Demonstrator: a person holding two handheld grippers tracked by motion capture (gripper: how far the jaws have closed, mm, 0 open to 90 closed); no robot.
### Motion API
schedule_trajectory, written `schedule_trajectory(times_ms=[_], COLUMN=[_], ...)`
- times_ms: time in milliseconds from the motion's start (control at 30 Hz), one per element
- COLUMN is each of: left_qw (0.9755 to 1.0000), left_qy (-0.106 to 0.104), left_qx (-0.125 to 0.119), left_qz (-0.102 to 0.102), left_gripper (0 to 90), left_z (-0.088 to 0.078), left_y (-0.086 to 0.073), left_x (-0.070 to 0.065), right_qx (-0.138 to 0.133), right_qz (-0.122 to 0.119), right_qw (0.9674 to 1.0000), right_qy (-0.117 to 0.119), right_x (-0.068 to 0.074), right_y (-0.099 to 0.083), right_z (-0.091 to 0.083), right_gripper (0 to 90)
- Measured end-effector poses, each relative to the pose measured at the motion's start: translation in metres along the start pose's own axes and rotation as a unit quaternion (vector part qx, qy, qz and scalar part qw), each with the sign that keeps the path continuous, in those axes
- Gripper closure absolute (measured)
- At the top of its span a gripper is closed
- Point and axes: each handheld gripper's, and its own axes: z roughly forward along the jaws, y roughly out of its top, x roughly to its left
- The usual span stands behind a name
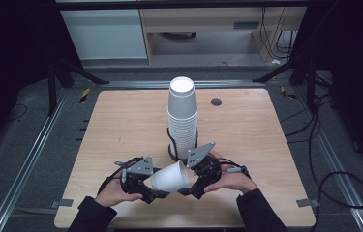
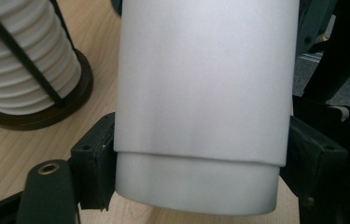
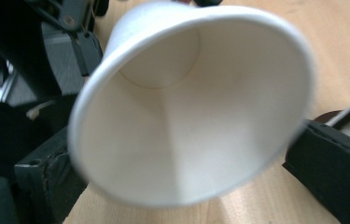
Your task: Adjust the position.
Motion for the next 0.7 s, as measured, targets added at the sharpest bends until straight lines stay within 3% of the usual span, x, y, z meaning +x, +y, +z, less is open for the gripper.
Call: schedule_trajectory(times_ms=[200, 300, 533, 700], left_qw=[0.9989, 0.9970, 0.9908, 0.9886], left_qy=[0.018, 0.025, 0.025, 0.022], left_qx=[-0.039, -0.066, -0.126, -0.143], left_qz=[-0.021, -0.031, -0.042, -0.041], left_gripper=[22.7, 22.6, 22.6, 22.6], left_z=[-0.015, -0.022, -0.030, -0.026], left_y=[-0.003, -0.004, 0.000, 0.004], left_x=[0.008, 0.010, 0.009, 0.005], right_qx=[-0.053, -0.066, -0.080, -0.111], right_qz=[0.025, 0.036, 0.050, 0.062], right_qw=[0.9980, 0.9968, 0.9955, 0.9919], right_qy=[-0.023, -0.025, -0.016, 0.003], right_x=[-0.007, -0.009, -0.010, -0.010], right_y=[-0.002, -0.003, -0.005, -0.002], right_z=[-0.023, -0.027, -0.025, -0.024], right_gripper=[3.6, 3.5, 3.4, 3.6])
